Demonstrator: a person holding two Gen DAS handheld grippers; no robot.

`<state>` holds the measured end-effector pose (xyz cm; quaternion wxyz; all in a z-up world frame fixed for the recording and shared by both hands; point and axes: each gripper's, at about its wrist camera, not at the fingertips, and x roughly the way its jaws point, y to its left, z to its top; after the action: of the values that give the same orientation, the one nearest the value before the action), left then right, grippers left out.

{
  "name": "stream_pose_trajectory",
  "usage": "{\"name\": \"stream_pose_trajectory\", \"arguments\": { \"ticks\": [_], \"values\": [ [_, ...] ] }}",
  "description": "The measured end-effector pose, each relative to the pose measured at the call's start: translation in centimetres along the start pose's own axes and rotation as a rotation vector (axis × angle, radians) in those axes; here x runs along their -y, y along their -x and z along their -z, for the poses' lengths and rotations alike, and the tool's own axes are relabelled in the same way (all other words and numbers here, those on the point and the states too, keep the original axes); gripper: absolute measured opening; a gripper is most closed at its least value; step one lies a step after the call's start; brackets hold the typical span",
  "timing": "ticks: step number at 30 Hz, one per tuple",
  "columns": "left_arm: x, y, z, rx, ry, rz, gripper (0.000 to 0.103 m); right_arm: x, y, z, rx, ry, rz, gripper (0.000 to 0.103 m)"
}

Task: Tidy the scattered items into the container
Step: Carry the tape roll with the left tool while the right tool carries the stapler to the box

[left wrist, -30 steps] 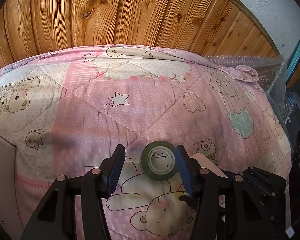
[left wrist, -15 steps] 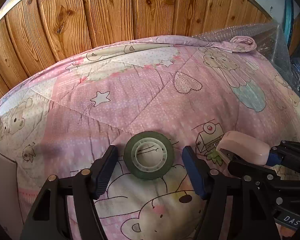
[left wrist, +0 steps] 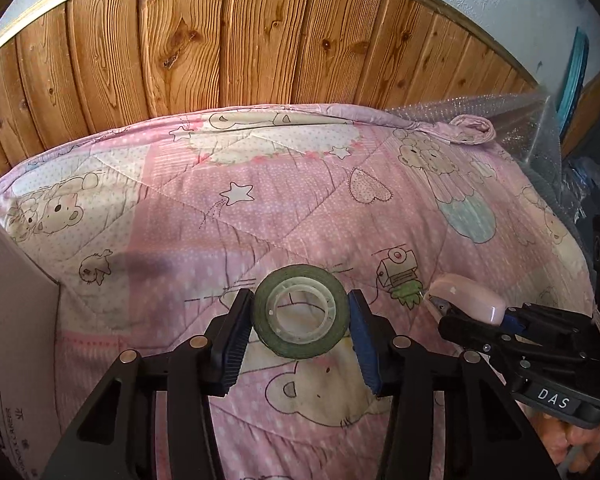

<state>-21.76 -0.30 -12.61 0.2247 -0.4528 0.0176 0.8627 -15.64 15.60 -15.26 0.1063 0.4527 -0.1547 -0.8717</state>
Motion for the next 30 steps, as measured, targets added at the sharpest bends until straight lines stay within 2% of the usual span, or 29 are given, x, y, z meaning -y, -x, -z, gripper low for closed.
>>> {"name": "stream_pose_trajectory", "arguments": {
  "ticks": [4, 13, 22, 30],
  "values": [
    [-0.6, 2.0, 1.1, -0.014, 0.039, 0.014, 0.049, -1.6, 1.0, 0.4, -0.002, -0.029, -0.045, 0.028],
    [-3.1, 8.6, 3.6, 0.000, 0.093, -0.046, 0.049, -9.5, 3.1, 2.3, -0.015, 0.036, -0.115, 0.028],
    [-3.8, 15.7, 5.7, 0.074, 0.113, -0.101, 0.049, -15.9, 7.1, 4.7, -0.001, 0.117, -0.131, 0.028],
    [-3.9, 22.2, 6.9, 0.161, 0.134, -0.113, 0.049, -19.6, 11.5, 7.8, 0.025, 0.161, -0.139, 0.028]
  ]
}}
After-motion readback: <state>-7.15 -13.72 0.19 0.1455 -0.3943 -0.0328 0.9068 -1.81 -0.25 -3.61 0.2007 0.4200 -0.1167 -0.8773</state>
